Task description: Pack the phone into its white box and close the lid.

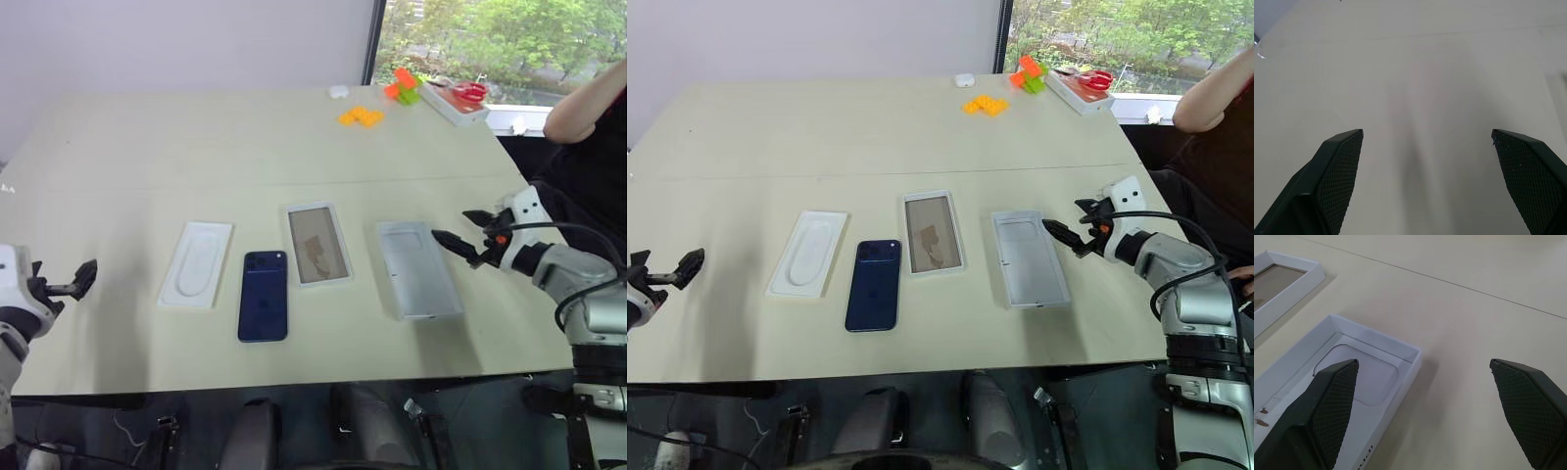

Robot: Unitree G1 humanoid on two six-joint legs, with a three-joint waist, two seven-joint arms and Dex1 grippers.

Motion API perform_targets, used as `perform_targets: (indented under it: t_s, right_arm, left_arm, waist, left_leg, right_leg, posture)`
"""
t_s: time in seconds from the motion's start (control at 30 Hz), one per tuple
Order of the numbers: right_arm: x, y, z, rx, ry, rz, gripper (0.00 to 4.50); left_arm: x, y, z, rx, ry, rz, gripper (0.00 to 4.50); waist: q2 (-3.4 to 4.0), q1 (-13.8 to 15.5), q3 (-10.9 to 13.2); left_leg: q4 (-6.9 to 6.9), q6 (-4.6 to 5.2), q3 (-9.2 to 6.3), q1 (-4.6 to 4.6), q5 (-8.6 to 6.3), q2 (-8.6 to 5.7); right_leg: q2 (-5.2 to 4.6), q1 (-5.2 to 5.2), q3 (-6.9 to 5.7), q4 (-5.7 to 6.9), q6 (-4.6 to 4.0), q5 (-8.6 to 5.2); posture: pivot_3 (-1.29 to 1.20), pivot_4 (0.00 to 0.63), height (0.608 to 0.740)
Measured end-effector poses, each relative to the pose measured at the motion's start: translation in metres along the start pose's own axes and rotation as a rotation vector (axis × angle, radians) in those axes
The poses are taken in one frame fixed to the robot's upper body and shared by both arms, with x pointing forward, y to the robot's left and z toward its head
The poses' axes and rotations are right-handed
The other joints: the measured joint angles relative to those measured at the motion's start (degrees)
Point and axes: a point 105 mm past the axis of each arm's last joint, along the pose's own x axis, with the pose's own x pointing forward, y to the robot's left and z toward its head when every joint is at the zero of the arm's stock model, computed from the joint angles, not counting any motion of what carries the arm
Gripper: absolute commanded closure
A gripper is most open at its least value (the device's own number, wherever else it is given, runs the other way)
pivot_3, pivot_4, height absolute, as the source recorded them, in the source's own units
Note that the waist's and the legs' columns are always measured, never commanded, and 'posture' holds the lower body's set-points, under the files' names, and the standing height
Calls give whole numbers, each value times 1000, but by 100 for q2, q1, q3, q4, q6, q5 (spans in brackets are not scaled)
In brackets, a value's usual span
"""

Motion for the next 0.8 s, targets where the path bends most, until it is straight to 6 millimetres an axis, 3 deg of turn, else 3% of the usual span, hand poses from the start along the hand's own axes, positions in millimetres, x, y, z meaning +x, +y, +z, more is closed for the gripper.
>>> perform_targets:
  t_s: [0.33,0.57,0.63,0.8]
  right_arm:
    - [-1,2,4,-11,3,9,2]
    - [-1,17,23,-68,-34,50,2]
    - [2,26,27,-71,-43,75,2]
    - [19,77,46,-97,-97,244,2]
  left_arm:
    - [4,-8,-6,-32,-2,-19,65]
    - [13,-38,-6,-60,-17,-104,65]
    - [15,-49,-7,-61,-10,-143,65]
    - [23,-73,-5,-126,21,-245,65]
  waist:
    - [0,4,-1]
    - [-1,-1,-1]
    - [-1,3,-1]
    - [-1,-3,-1]
  left_leg:
    - [1,0,0,0,0,0]
    - [5,0,1,-1,0,0]
    - [5,0,-1,0,0,-1]
    - [10,0,-8,1,0,1]
  right_leg:
    - [-1,0,1,2,0,1]
    - [-2,1,1,7,13,10]
    - [-2,1,1,7,12,9]
    - [7,1,-4,14,11,10]
  posture:
    - [0,150,740]
    - [0,150,740]
    - [0,150,740]
    - [0,150,740]
